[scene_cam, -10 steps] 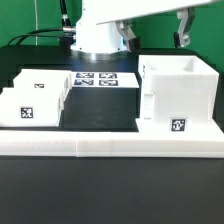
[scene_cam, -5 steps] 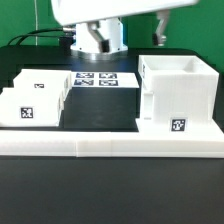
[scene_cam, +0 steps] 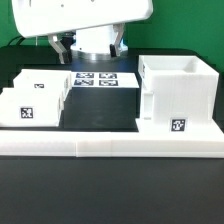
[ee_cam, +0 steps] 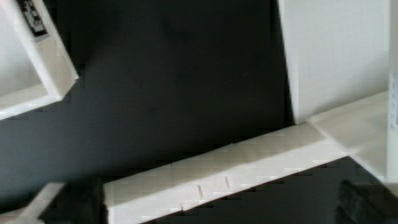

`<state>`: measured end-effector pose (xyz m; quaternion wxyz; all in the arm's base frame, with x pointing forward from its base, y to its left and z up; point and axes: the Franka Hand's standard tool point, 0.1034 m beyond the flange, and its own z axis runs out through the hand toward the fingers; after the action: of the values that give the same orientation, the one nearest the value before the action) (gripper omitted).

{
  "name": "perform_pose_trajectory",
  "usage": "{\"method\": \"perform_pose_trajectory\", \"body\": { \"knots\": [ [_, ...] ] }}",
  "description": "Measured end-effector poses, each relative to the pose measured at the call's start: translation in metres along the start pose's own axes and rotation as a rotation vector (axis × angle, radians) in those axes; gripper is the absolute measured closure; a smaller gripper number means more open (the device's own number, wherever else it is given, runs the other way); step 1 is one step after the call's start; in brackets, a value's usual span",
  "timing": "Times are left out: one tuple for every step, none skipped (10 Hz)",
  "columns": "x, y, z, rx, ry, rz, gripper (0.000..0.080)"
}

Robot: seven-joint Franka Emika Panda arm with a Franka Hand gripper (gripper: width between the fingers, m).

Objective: Assemble drawer

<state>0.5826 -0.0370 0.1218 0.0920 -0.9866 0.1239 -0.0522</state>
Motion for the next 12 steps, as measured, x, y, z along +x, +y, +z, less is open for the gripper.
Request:
{"method": "perform_pose_trajectory", "body": {
  "knots": [
    [0.000,0.000,0.000,0.000,0.000,0.001,0.0150],
    [0.000,0.002,0.001,-0.001,-0.002,-0.003,0.0150],
    [-0.005,0.015,0.006,-0.029,-0.004,-0.092,0.0150],
    [-0.017,0.032,0.015,-0.051,-0.002,-0.103,0.0150],
    [-0.029,0.042,0.023,-0.069,0.000,-0.094,0.0150],
    [-0.036,0.050,0.028,-0.074,-0.014,-0.130,0.0150],
    [-0.040,0.060,0.035,-0.078,-0.027,-0.165,0.0150],
    [-0.042,0.067,0.040,-0.080,-0.040,-0.183,0.0150],
    [-0.042,0.066,0.040,-0.080,-0.038,-0.175,0.0150],
    [-0.042,0.066,0.040,-0.080,-0.039,-0.176,0.0150],
    [-0.042,0.066,0.041,-0.080,-0.040,-0.175,0.0150],
    [-0.043,0.067,0.041,-0.079,-0.045,-0.199,0.0150]
  ]
}}
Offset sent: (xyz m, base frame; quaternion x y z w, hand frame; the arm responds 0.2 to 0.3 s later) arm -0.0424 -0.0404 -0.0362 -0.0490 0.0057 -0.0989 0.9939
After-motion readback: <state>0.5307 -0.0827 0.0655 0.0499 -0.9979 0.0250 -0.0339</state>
